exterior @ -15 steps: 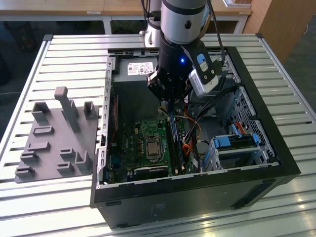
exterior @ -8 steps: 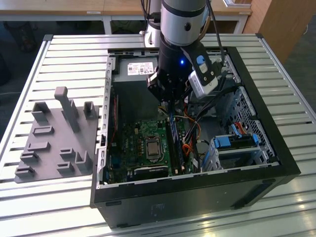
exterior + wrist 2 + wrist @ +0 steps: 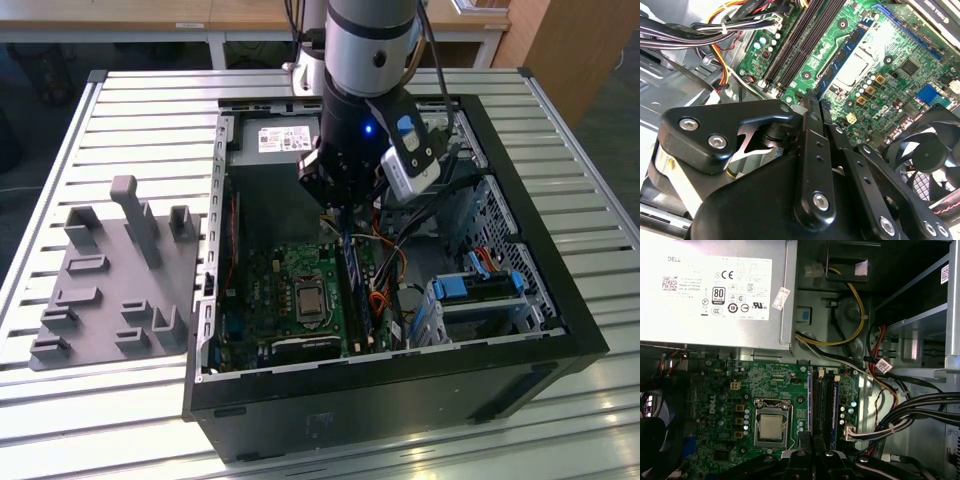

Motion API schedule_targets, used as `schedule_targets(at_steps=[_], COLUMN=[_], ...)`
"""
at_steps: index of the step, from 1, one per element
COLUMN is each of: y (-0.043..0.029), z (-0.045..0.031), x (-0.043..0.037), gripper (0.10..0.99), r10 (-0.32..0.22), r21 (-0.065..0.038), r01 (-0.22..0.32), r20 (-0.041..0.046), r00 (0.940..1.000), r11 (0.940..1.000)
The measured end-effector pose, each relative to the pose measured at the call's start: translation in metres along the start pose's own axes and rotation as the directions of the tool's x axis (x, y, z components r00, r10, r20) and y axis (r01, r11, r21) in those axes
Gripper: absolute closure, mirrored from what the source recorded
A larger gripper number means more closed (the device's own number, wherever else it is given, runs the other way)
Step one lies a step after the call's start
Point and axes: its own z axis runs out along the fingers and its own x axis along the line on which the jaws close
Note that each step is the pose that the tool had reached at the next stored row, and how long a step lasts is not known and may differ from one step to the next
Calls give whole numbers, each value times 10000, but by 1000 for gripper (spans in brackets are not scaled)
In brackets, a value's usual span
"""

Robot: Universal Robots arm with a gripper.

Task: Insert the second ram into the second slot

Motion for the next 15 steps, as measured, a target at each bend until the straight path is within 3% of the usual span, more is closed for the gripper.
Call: schedule_targets(at_steps=[15], y=[-1], z=[49], x=[1], gripper=[953], r10=[0], r21=[0], r01=[0], r20=[-3], r00=[10000], r11=[10000])
